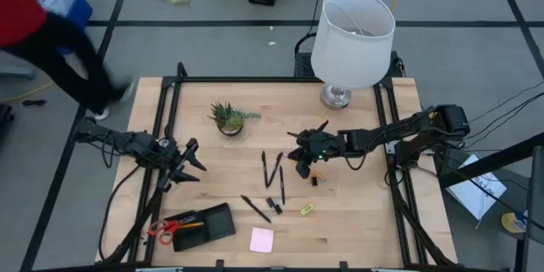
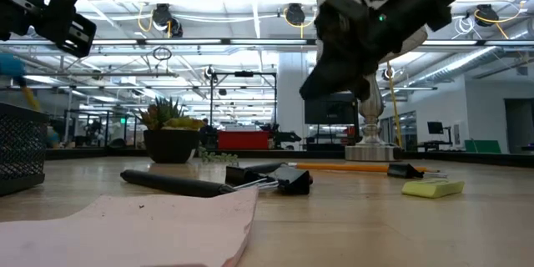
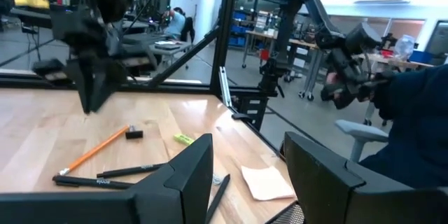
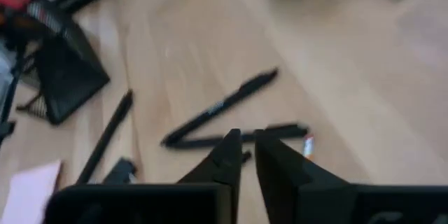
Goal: Pick and place office supplies into organizer
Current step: Put the top binder clip into the bottom left section of the desk organizer
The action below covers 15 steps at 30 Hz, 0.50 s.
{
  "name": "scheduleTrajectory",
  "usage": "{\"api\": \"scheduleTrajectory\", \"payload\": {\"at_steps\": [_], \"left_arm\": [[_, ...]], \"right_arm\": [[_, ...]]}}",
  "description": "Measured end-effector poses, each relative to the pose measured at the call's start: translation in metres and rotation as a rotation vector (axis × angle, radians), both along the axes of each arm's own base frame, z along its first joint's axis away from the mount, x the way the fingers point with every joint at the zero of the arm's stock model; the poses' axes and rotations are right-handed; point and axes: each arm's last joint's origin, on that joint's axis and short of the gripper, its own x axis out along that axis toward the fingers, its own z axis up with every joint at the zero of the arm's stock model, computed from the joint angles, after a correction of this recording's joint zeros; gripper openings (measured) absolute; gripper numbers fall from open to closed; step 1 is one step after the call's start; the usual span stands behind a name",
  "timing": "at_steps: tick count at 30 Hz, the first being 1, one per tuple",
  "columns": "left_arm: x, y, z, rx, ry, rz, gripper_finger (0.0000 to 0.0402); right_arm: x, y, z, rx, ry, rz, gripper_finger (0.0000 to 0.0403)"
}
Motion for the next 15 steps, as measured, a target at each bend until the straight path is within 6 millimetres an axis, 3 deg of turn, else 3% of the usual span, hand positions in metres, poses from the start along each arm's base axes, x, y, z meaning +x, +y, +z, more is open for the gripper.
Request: {"api": "scheduleTrajectory", "payload": {"at_steps": [5,8,15], "left_arm": [[0.000,0.001,0.000,0.001,-0.001,0.038,0.0179],[0.001,0.001,0.000,0.007,-0.002,0.044,0.0179],[0.001,0.001,-0.001,0.012,0.002,0.045,0.0179]], "right_arm": [[0.007,-0.003,-0.022,0.035,0.095,0.027,0.0121],[0.018,-0.004,-0.018,-0.016,0.087,0.031,0.0155],[0.053,-0.011,-0.007,-0.103,0.377,0.005,0.0168]]}}
